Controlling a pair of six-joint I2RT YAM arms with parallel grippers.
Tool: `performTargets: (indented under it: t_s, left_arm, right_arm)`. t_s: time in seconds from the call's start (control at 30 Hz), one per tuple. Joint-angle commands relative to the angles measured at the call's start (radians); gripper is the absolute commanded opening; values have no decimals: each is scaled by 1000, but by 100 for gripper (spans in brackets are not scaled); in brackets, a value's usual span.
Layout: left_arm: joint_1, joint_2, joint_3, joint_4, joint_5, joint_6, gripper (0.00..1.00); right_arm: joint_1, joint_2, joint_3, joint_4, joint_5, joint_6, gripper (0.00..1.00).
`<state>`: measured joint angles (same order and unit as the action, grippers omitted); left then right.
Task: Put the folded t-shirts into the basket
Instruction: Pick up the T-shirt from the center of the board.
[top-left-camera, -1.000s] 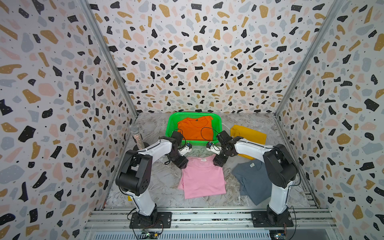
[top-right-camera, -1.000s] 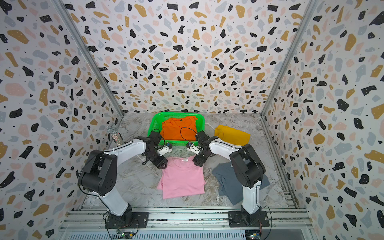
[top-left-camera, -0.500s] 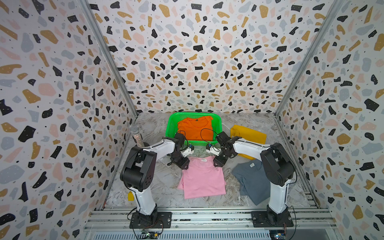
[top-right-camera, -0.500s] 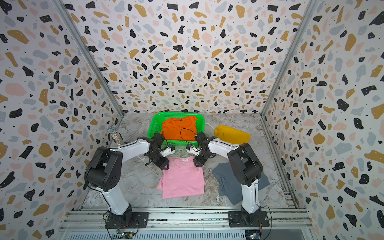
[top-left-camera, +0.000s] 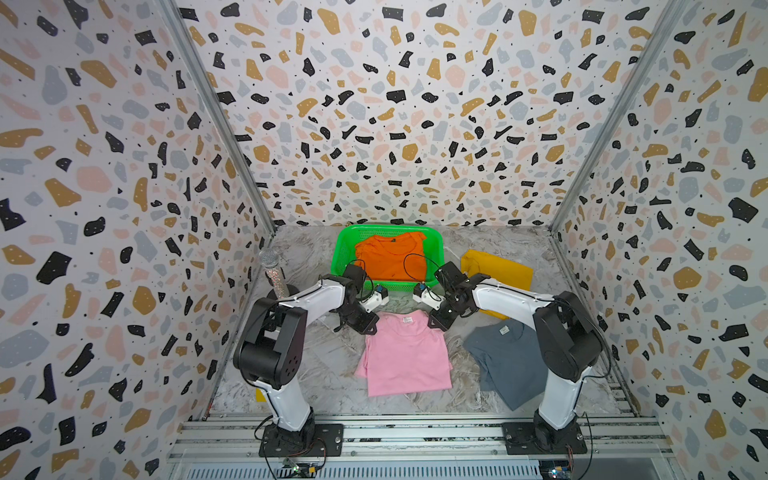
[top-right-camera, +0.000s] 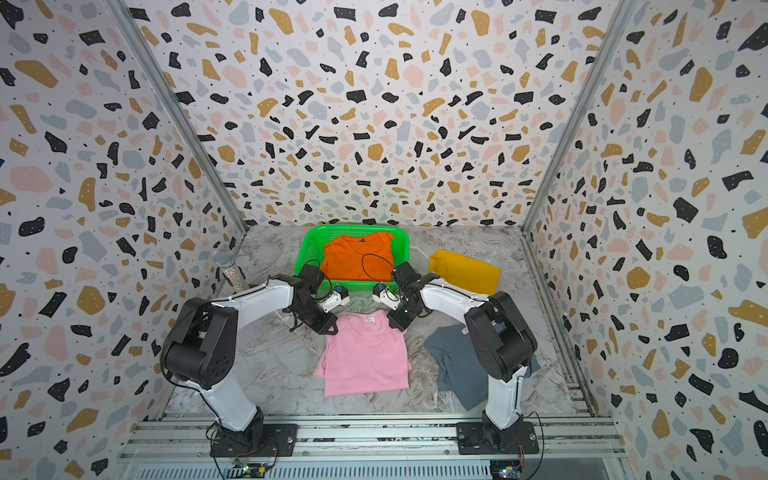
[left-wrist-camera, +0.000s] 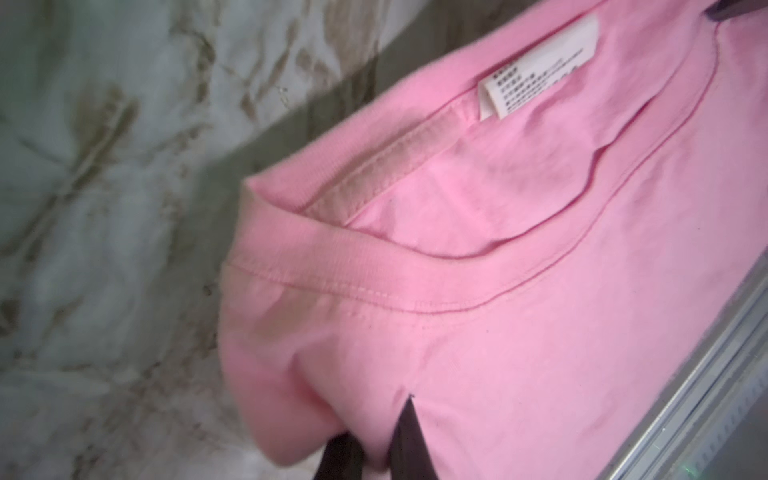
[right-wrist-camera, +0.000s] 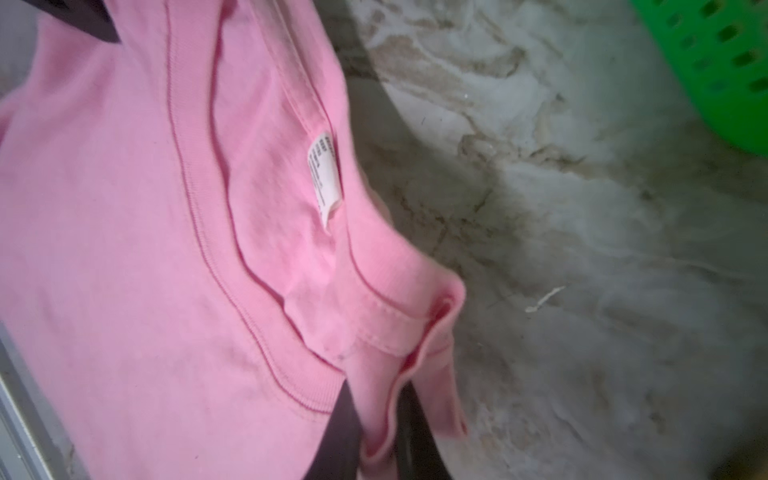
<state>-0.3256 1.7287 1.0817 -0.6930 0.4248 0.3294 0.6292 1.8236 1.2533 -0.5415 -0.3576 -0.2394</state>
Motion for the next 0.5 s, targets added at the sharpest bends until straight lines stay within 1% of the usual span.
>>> performTargets:
  t_s: [0.0, 0.1, 0.27, 0.47]
  left_arm:
    - [16, -85, -5, 8, 107, 33, 0]
    - [29, -135, 19, -40, 128, 65, 0]
    - [43, -208, 99, -129, 105, 121, 0]
    - [54, -272, 197, -165, 22, 139, 0]
  right_arm:
    - [7, -105, 4, 25, -60, 0, 0]
    - [8, -161, 17, 1, -72, -21, 0]
    - [8, -226, 46, -18, -76, -31, 0]
    - [8, -251, 133, -34, -22, -20, 0]
